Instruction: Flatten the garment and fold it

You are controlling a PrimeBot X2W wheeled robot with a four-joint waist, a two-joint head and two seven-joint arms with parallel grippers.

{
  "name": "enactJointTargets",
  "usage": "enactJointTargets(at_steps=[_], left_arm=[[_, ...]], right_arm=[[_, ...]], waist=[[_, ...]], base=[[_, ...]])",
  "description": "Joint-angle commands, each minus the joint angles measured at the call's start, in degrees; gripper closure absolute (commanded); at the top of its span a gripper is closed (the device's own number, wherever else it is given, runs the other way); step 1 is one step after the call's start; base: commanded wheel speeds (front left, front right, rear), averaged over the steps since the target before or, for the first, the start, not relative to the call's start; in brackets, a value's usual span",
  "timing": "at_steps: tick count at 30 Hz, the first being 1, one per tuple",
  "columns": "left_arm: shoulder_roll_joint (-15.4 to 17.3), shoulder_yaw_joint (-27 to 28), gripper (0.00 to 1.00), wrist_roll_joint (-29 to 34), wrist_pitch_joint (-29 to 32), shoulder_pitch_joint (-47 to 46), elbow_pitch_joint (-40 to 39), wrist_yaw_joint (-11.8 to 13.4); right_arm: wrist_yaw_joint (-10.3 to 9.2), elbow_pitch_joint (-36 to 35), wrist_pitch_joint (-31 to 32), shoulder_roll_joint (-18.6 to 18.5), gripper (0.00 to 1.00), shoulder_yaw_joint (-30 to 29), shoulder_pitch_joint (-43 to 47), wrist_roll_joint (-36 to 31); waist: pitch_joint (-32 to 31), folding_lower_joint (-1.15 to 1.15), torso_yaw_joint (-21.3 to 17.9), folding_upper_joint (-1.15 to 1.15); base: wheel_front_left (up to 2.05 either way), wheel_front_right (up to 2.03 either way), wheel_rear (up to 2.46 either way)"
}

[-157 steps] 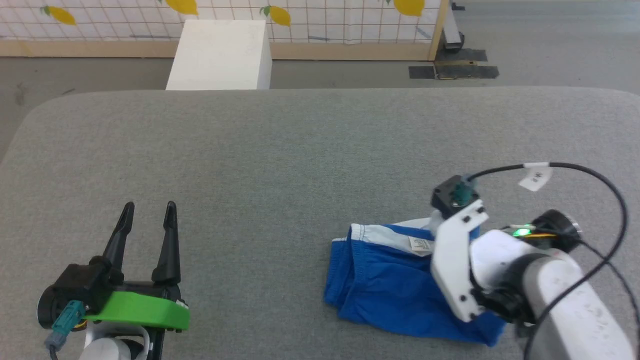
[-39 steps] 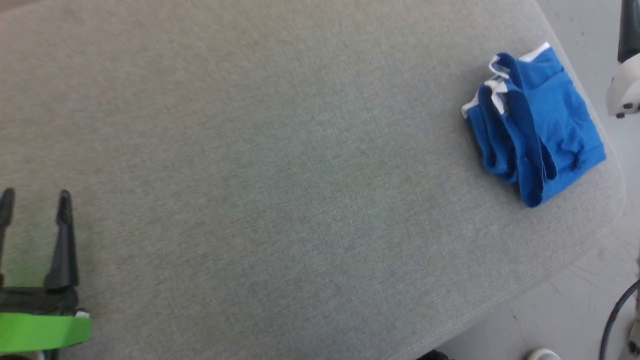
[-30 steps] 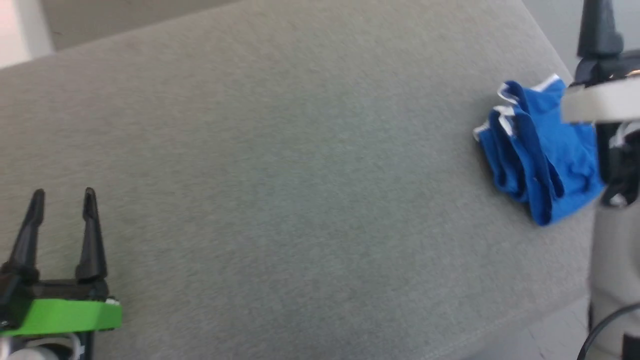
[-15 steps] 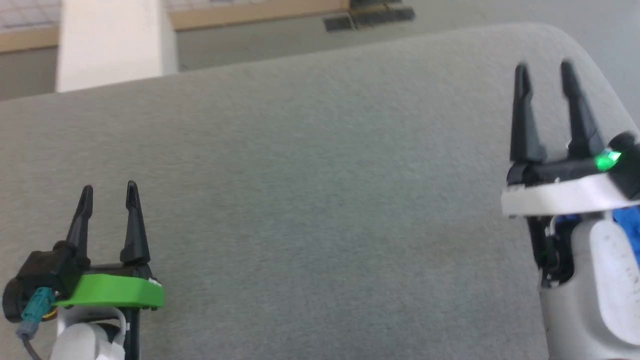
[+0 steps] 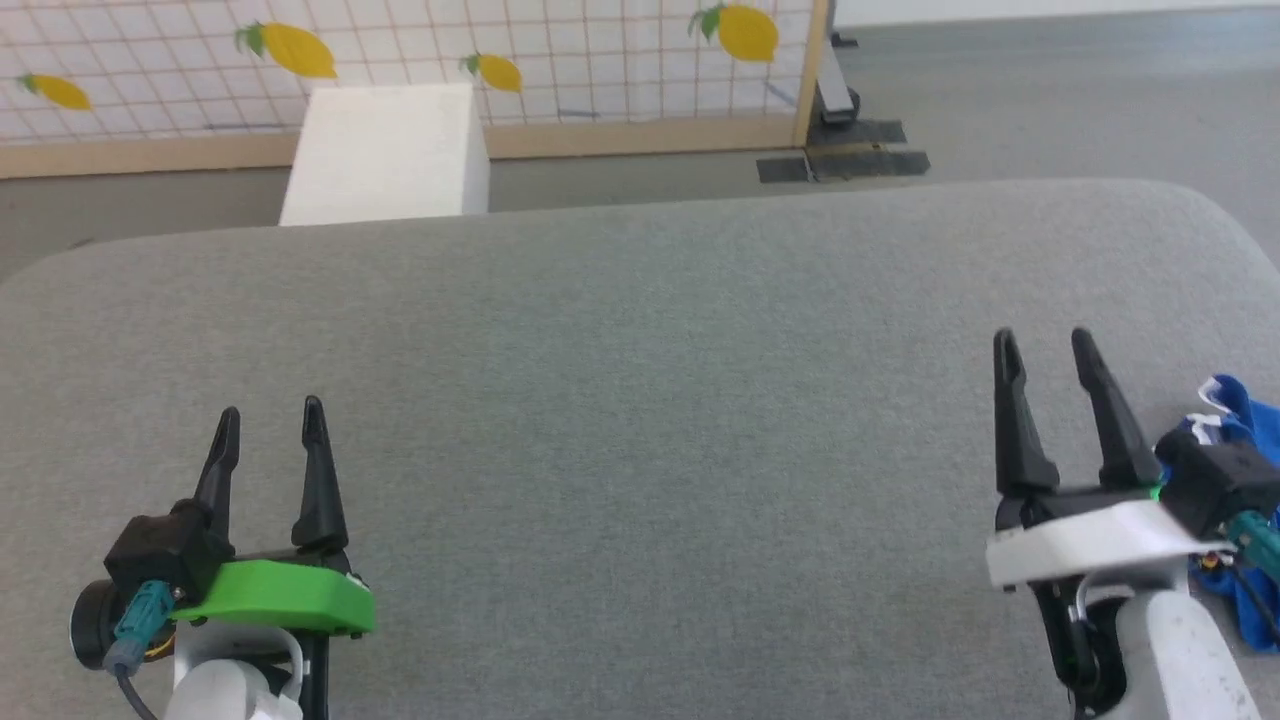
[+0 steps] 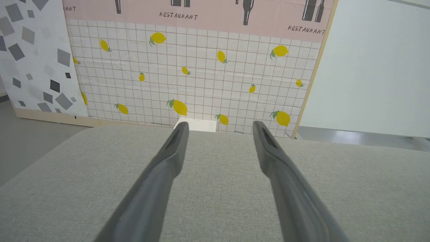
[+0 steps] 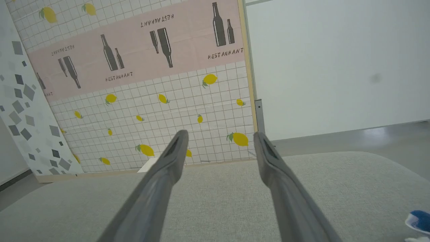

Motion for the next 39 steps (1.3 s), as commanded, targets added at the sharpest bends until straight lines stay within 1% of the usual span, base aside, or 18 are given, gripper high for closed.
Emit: enactJointTargets(at_steps=[1, 6, 11, 15, 24, 32, 33, 39], left_arm=[[-0.53, -0.11, 0.0, 0.45, -0.43, 0.01, 0.32, 0.04], [-1.32, -0.43, 0.0, 1.28, -0.43, 1.0, 1.39, -0.06], [-1.78, -1.74, 0.0, 1.83, -0.43, 2.2, 3.24, -0.78], [-1.99, -2.73, 0.0, 2.53, -0.43, 2.58, 4.52, -1.19], [-2.75, -3.38, 0.0, 2.56, -0.43, 3.58, 5.14, -1.79], [-2.98, -3.31, 0.0, 2.96, -0.43, 3.23, 6.15, -2.25], [-2.78, -3.36, 1.0, 2.66, -0.17, 3.23, 6.07, -2.05], [-2.8, -3.45, 1.0, 2.88, 0.15, 3.24, 5.86, -1.95]], right_arm=[[-0.09, 0.28, -0.33, 0.01, 0.0, 0.12, 1.1, -0.3], [-0.09, 1.68, -0.33, 0.01, 0.0, 0.71, 3.81, -1.02], [-0.09, 2.04, -0.33, 0.01, 0.0, -0.16, 5.31, -1.02], [-0.09, 2.53, -0.33, 0.01, 0.0, 0.29, 6.49, -1.33], [-0.09, 3.01, -0.33, 0.02, 0.0, 2.14, 7.64, -1.15], [-0.09, 3.48, -0.33, 0.02, 0.0, 2.41, 7.71, -0.76], [0.0, 3.33, 0.01, 0.02, 1.0, 2.38, 7.18, -0.96], [0.0, 3.12, 0.32, 0.02, 1.0, 2.34, 7.22, -1.22]], waist=[[-1.58, 0.0, 1.49, 0.0], [-2.45, 0.0, 1.55, 0.0], [-2.68, 0.0, 1.54, 0.0], [-2.67, 0.0, 1.45, 0.0], [-2.78, 0.0, 0.91, 0.0], [-2.74, 0.0, 0.74, 0.0], [-2.74, 0.0, 0.74, 0.0], [-2.75, 0.0, 0.74, 0.0]], base=[[0.0, 0.0, 0.0], [0.0, 0.0, 0.0], [0.0, 0.0, 0.0], [0.0, 0.0, 0.0], [0.0, 0.0, 0.0], [0.0, 0.0, 0.0], [0.0, 0.0, 0.0], [0.0, 0.0, 0.0]])
